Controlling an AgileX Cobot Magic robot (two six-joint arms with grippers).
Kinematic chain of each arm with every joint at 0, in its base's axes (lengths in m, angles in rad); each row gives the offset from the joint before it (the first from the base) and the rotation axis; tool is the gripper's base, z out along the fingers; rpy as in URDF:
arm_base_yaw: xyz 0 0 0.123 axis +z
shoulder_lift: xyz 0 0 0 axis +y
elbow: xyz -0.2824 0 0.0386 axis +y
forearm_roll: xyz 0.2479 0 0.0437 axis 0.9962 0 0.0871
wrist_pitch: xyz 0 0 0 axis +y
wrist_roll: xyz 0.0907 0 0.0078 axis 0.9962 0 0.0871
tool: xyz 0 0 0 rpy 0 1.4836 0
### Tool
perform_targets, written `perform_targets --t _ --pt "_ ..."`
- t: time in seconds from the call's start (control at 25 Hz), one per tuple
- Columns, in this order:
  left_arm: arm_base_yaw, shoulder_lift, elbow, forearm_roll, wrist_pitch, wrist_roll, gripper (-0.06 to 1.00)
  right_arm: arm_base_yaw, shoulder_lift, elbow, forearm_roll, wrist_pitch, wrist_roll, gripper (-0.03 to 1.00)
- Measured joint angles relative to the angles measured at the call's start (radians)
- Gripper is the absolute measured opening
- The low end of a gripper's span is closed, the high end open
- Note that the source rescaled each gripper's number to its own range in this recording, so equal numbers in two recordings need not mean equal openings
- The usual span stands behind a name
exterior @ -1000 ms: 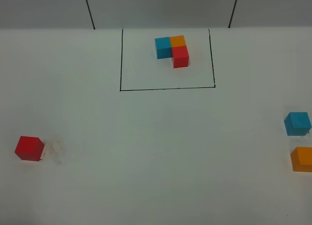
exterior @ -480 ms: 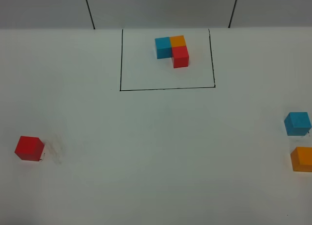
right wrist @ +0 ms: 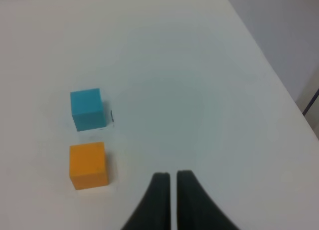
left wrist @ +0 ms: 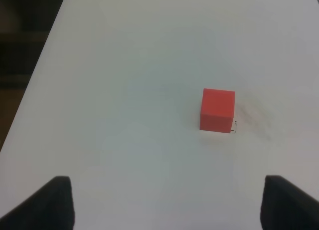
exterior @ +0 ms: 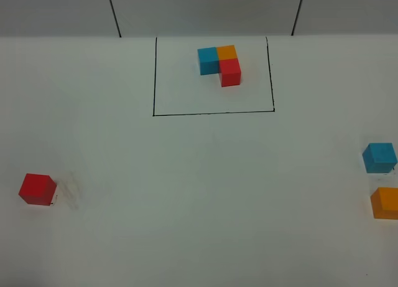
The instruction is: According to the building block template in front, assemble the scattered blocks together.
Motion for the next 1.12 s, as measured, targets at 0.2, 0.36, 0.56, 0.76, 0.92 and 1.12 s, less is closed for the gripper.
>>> perform_targets --t 0.2,0.36,0.56,0.76,0.92,1.12 --pt "0.0 0.0 0.0 0.019 0.0 -0.024 0.86 0.0 0.0 0.0 0.0 0.0 0.0 0.0" --pt "0.0 0.0 0.0 0.02 0.0 -0.027 0.86 0.0 0.0 0.0 0.0 0.0 0.0 0.0" --pt "0.0 0.0 0.0 0.02 0.0 -0.027 0.86 0.0 0.0 0.0 0.0 0.0 0.0 0.0" --pt "0.0 0.0 0.0 0.02 0.0 -0.027 0.86 0.0 0.0 0.0 0.0 0.0 0.0 0.0" --pt "0.0 0.0 0.0 0.02 0.0 -0.027 0.86 0.0 0.0 0.0 0.0 0.0 0.0 0.0" --pt "0.0 0.0 0.0 0.021 0.0 -0.027 0.87 0.0 0.0 0.0 0.0 0.0 0.0 0.0"
